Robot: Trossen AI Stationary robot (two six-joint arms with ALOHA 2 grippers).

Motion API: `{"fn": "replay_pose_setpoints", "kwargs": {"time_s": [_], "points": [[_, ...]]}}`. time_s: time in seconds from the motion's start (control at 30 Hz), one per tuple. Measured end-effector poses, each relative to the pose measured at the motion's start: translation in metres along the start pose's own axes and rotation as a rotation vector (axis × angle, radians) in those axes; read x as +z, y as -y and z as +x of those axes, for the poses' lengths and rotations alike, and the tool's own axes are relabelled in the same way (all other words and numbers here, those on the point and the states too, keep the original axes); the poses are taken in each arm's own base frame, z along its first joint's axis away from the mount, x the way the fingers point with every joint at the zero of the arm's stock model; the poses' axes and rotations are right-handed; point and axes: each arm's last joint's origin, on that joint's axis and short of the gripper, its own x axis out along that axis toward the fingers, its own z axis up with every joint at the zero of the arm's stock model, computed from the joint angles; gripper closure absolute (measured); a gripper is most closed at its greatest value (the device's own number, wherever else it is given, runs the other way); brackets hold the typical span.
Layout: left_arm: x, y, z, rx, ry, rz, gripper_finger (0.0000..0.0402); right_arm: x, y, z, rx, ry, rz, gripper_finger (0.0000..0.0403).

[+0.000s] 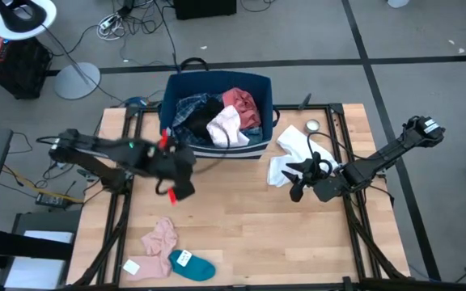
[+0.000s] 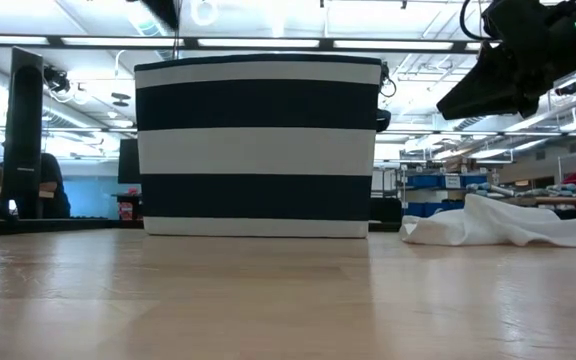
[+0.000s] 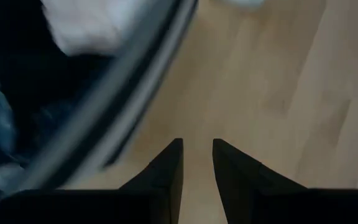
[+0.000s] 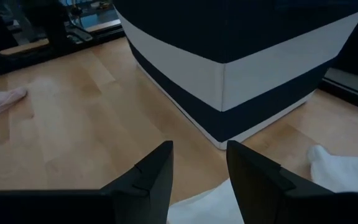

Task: Sort clothes
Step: Put the pink sock into the blue laundry bin

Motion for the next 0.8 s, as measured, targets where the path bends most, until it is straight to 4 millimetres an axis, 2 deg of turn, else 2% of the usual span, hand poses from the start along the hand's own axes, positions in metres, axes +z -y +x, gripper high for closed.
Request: {"fn": "replay_pose_setpoints", "kwargs": {"time_s": [0.2, 0.33, 0.47, 0.6, 0.8], "points": [[-0.041, 0.035, 0.037, -0.014, -0.057, 0.002, 0.031, 0.001, -0.001, 0.0, 0.01, 0.006, 0.032, 0.0252], [-0.067, 0.055, 0.051, -0.085, -0.09, -0.01, 0.031, 0.002, -0.001, 0.0, 0.012, 0.009, 0.037, 0.0252], [-0.092, 0.073, 0.057, -0.156, -0.137, -0.049, 0.031, 0.002, -0.002, 0.0, 0.014, 0.012, 0.041, 0.0252], [-0.117, 0.085, 0.055, -0.175, -0.173, -0.098, 0.031, 0.002, -0.002, 0.0, 0.016, 0.014, 0.045, 0.0252], [-0.157, 0.095, 0.055, -0.145, -0.218, -0.239, 0.031, 0.002, -0.002, 0.0, 0.016, 0.014, 0.045, 0.0252]]}}
